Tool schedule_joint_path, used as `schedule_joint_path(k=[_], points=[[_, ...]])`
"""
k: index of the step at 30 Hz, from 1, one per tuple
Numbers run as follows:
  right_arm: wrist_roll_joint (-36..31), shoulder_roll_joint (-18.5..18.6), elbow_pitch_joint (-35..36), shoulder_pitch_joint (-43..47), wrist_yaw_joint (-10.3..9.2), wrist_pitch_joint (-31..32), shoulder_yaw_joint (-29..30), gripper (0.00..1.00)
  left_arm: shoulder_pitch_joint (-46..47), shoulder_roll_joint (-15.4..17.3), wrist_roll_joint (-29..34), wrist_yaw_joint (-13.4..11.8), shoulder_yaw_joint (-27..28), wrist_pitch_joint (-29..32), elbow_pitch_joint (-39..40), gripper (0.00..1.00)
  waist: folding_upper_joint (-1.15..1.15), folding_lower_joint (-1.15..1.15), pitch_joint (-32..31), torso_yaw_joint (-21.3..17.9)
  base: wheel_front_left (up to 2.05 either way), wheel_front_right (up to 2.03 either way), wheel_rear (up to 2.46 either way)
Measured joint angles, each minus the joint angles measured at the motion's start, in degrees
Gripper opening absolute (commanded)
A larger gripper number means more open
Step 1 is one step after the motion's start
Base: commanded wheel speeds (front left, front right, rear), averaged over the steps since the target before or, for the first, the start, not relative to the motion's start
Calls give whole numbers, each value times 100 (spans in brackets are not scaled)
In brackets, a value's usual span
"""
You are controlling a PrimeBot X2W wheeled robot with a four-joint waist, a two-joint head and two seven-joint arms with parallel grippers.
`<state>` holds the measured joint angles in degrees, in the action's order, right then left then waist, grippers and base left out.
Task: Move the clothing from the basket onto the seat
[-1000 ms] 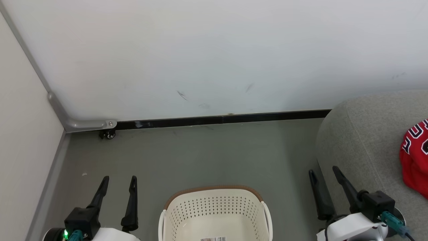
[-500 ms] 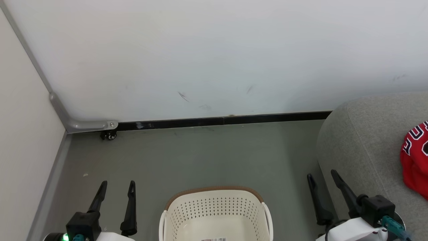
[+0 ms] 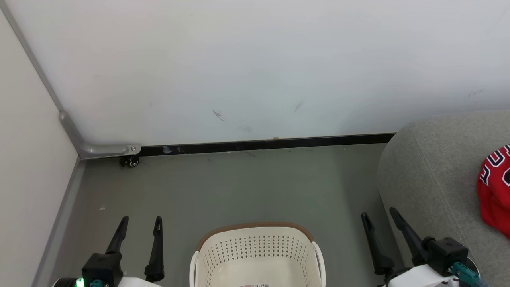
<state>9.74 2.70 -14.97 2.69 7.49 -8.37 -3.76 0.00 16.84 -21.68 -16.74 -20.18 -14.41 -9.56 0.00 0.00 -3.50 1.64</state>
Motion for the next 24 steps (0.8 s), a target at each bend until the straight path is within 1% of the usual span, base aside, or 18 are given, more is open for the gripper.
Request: schedule_joint_path(k=[22,23,24], points=[[44,-4,333,176,0,181,24,100,-1,-74,23,-18,65,0,-126,100,0,0,55,21,0,0,0],[45,-4,337,190,0,181,26,0,-1,-74,23,-26,70,0,-135,0,0,0,58,22,0,0,0],[43,-5,320,202,0,181,24,0,-1,-79,23,-34,63,1,-160,0,0,0,60,23,0,0,0]])
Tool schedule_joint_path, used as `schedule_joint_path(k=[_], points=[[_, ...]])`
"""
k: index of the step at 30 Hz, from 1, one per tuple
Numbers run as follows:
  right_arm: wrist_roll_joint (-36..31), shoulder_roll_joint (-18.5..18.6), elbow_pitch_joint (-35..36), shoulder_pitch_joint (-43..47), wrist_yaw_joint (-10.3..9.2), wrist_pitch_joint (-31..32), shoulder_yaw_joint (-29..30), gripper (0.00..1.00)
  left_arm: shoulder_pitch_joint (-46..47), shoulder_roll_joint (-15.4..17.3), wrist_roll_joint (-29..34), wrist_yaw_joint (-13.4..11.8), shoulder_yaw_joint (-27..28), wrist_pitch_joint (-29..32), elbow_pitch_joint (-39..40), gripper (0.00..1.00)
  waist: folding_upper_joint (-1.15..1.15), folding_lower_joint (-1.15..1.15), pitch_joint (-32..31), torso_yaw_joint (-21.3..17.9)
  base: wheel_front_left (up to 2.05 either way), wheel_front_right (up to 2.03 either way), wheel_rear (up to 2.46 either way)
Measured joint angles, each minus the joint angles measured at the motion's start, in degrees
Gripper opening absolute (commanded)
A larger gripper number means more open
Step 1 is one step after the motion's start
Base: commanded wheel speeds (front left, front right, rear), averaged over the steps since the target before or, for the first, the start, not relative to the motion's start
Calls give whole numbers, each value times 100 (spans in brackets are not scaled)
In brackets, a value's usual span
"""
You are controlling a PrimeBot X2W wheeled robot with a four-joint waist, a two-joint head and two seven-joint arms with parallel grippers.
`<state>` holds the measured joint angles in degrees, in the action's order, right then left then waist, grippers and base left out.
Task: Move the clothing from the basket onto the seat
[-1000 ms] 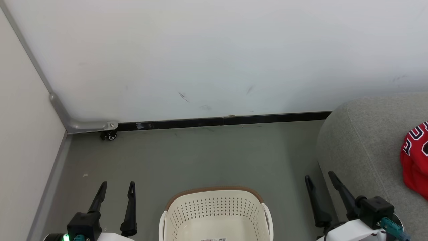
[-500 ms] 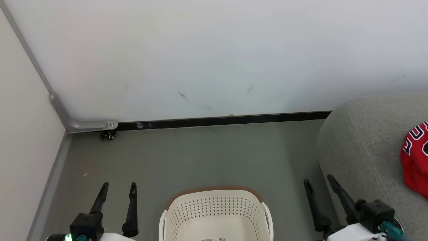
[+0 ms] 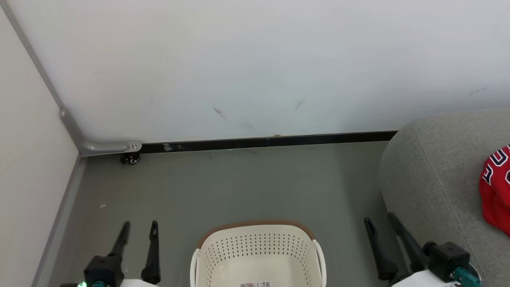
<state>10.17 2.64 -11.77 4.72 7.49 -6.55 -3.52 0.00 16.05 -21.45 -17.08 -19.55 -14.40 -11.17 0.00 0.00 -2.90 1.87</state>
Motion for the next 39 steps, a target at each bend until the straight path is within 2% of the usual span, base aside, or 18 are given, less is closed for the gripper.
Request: schedule_joint_path(k=[5,10,25,31,32,39], points=[[1,-33,-316,170,0,0,-42,0,-144,-177,-2,1,-98,2,-296,0,0,0,1,0,0,0,0],[187,-40,-323,230,0,0,-48,0,-208,-229,-212,49,-62,37,-287,0,0,0,7,-3,0,0,0],[1627,-41,-198,212,0,54,5,0,-208,-402,-1388,356,290,335,-187,0,0,-5,55,-32,0,0,0],[2005,-41,-192,204,0,110,82,0,-207,-449,-1733,478,413,430,-165,0,0,-24,67,-45,0,0,0],[2185,-41,-188,199,0,136,103,0,-207,-476,-1853,522,465,487,-163,0,0,-35,66,-49,0,0,0],[2682,-34,-182,137,0,213,148,0,-207,-558,-2278,658,604,589,-144,0,0,-67,58,-62,0,0,0]])
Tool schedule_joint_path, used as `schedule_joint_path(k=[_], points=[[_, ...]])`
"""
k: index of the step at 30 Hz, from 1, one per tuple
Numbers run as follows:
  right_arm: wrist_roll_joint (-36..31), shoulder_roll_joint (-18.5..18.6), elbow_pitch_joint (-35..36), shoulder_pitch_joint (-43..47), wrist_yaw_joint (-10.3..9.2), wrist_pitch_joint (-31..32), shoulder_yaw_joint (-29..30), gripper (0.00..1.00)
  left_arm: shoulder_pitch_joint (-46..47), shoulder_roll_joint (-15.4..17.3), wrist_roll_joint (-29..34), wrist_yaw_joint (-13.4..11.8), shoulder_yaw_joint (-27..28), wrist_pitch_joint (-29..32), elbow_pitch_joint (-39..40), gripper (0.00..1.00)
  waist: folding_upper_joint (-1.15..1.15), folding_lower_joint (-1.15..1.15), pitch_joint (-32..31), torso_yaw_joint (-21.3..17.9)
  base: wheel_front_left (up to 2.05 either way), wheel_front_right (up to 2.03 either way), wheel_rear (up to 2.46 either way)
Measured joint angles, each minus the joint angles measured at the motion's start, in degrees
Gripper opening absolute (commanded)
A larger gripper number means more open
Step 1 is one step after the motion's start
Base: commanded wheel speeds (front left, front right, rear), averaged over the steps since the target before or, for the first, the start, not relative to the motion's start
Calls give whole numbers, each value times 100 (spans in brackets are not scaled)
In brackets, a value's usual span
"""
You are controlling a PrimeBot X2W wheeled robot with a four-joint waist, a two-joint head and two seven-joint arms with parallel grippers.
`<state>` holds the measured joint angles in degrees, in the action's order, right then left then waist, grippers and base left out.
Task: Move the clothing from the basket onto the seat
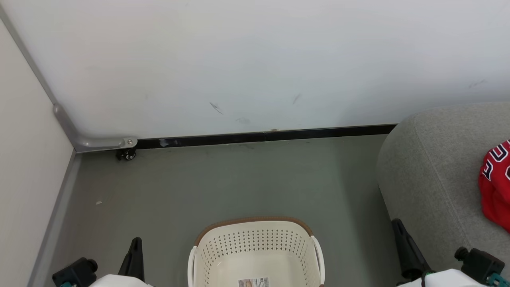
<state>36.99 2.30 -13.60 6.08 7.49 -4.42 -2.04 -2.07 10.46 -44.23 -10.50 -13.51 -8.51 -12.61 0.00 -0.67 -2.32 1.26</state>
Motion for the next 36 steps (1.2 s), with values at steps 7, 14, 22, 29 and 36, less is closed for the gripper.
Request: schedule_joint_path(k=[7,14,22,29,36], points=[[684,37,8,-58,-1,101,66,0,2,-60,-588,200,197,175,8,0,0,-30,-16,-15,0,0,0],[1287,74,3,-167,-1,192,135,0,5,-151,-1066,353,363,304,8,0,0,-32,-12,-28,0,0,0],[1964,114,-16,-264,-1,260,185,0,38,-213,-1651,556,552,456,-1,0,0,2,25,-43,0,0,0],[2555,138,-47,-377,-1,318,235,0,116,-298,-2124,705,719,606,-24,0,0,36,78,-56,0,0,0],[3158,157,-80,-431,-1,402,305,0,142,-372,-2650,891,888,708,-53,0,-1,55,129,-69,0,0,0]])
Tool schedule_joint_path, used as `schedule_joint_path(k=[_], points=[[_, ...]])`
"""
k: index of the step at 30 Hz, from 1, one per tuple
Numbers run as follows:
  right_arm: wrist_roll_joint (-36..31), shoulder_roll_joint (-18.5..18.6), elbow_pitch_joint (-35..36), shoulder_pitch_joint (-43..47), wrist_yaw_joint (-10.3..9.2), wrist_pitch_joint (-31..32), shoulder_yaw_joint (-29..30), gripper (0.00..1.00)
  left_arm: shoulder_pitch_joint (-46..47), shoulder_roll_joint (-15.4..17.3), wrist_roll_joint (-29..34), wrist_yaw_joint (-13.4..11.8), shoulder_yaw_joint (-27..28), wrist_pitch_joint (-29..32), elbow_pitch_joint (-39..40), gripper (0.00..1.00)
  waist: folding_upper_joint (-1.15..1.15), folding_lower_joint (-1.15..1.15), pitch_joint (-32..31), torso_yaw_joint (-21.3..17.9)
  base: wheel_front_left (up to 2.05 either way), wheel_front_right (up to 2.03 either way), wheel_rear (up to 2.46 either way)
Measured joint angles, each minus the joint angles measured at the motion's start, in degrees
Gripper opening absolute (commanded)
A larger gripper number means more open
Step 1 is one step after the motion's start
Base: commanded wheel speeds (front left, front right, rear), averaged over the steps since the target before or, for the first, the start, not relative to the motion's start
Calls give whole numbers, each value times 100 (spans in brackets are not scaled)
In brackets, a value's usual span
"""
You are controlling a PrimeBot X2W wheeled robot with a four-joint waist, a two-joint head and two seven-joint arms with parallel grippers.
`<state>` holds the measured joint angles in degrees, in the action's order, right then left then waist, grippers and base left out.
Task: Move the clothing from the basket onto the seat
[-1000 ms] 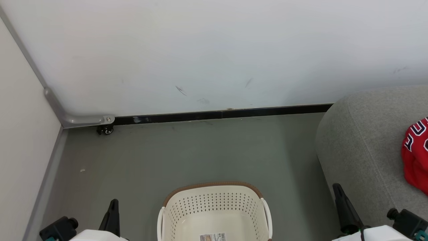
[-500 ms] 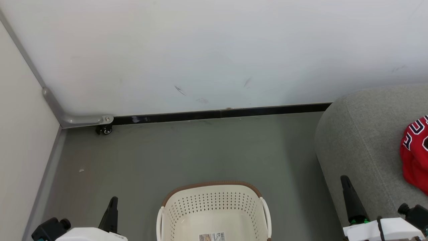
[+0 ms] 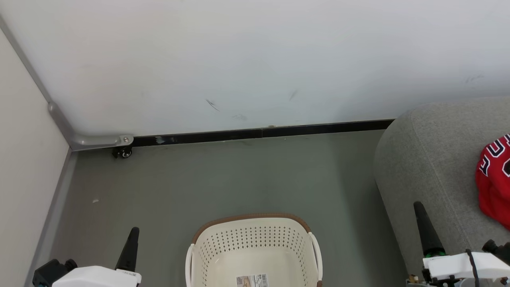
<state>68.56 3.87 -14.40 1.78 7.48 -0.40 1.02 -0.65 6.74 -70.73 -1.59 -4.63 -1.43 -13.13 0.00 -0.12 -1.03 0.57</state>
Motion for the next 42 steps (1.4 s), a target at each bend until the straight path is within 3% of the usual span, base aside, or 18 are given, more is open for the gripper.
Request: schedule_joint_path(k=[31,42], points=[[2590,97,-45,-458,-1,279,238,0,313,-338,-2183,776,748,615,-136,0,0,8,120,-58,0,0,0],[2649,107,-51,-458,-1,320,247,0,327,-354,-2237,790,775,628,-166,0,0,9,120,-58,0,0,0]])
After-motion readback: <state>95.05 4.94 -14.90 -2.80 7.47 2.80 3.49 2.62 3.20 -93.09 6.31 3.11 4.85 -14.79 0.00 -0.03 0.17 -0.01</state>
